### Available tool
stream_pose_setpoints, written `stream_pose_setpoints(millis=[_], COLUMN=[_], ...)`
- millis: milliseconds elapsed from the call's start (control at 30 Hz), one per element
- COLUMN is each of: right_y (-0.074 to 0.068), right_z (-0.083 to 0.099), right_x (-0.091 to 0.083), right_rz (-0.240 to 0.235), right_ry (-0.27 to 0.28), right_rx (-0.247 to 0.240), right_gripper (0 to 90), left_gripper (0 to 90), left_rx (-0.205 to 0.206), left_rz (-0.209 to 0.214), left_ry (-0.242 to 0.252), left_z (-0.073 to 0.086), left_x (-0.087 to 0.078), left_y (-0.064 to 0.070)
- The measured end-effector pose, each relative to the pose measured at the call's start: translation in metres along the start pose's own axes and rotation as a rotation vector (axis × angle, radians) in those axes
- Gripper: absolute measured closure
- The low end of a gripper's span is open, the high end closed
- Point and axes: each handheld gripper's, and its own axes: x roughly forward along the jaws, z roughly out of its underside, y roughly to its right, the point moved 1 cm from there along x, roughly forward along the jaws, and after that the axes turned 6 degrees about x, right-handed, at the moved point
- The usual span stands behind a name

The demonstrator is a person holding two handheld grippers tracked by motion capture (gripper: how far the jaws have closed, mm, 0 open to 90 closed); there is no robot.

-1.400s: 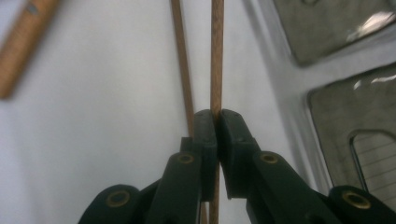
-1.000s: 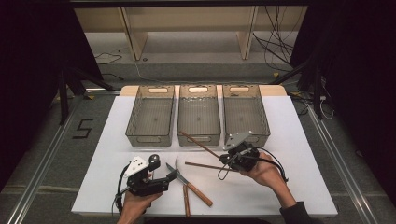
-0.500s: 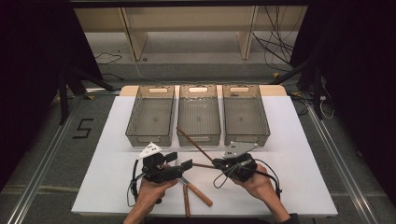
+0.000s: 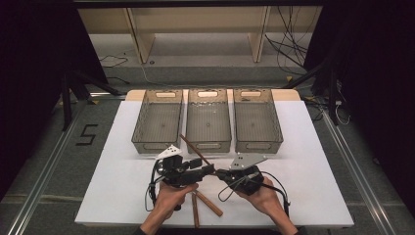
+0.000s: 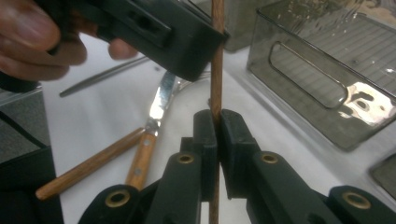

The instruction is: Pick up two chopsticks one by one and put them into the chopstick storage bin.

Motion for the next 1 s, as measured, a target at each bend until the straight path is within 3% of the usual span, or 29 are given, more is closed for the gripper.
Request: stream_pose_setpoints(millis=[300, 500, 1000], right_y=[-0.0031, -0.0055, -0.0095], right_z=[-0.0001, -0.0008, -0.0006], right_x=[0.0015, 0.0021, 0.0027], right_rz=[0.0, -0.01, -0.017], right_ry=[0.009, 0.013, 0.034], right_rx=[-0.001, -0.006, -0.01], right_gripper=[85.9, 85.9, 85.6], left_gripper=[58.1, 64.6, 83.5], left_rx=[-0.049, -0.055, -0.112], left_rz=[0.042, 0.074, 0.15], left_ry=[0.022, 0.016, 0.021], left_z=[0.0021, 0.0037, 0.0029], left_x=[-0.002, 0.0001, -0.0006], left_y=[-0.0059, -0.0056, -0.0071])
